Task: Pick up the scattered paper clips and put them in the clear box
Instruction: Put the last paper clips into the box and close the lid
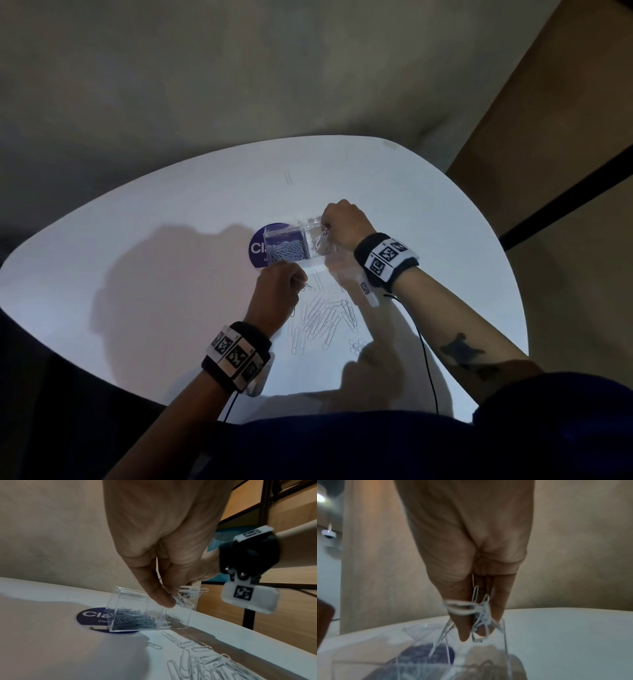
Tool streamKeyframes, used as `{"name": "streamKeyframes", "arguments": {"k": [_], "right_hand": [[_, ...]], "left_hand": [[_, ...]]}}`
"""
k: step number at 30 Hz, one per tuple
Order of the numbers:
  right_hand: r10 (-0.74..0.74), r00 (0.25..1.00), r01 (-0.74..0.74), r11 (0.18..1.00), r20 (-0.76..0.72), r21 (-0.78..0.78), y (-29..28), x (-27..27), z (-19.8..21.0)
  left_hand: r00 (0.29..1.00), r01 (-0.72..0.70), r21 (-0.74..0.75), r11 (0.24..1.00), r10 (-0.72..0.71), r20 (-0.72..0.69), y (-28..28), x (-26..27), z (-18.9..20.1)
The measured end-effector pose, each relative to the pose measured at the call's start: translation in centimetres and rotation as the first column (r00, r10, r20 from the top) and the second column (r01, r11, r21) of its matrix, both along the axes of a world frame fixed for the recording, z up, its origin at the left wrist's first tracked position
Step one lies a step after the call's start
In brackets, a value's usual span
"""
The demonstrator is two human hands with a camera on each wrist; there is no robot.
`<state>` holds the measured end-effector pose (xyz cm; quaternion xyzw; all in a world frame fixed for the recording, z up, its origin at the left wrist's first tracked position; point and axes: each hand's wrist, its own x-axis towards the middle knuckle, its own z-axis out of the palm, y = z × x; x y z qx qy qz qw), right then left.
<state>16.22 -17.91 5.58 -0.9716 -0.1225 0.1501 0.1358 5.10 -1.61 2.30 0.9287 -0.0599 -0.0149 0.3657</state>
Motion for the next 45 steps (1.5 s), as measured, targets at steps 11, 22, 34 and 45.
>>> {"name": "streamKeyframes", "arguments": {"k": [11,22,34,45], "right_hand": [[-0.241,0.971,0.228,0.913,-0.005,0.338,-2.2,-1.0,-1.0],[-0.293,0.941,0.332,0.894,-0.167,0.302,-7.9,-10.8,-2.1],[-0.102,0.967,0.134,0.984,-0.233,0.122,-7.6,-17.7,-7.4],[-0.161,0.981,0.190,0.891,-0.104,0.412,-3.7,-15.2,-8.2]], "left_hand": [[0.999,0.049,-0.062,0.997,-0.047,0.023,-1.4,4.5,1.2],[0.987,0.084,0.174,0.981,-0.058,-0.147,-5.5,10.8,-0.5],[0.882,0.419,0.187,0.889,-0.350,-0.315,1.3,2.2,1.2],[0.840,0.422,0.245,0.873,-0.275,-0.467,1.1,-2.9,-3.4]]}}
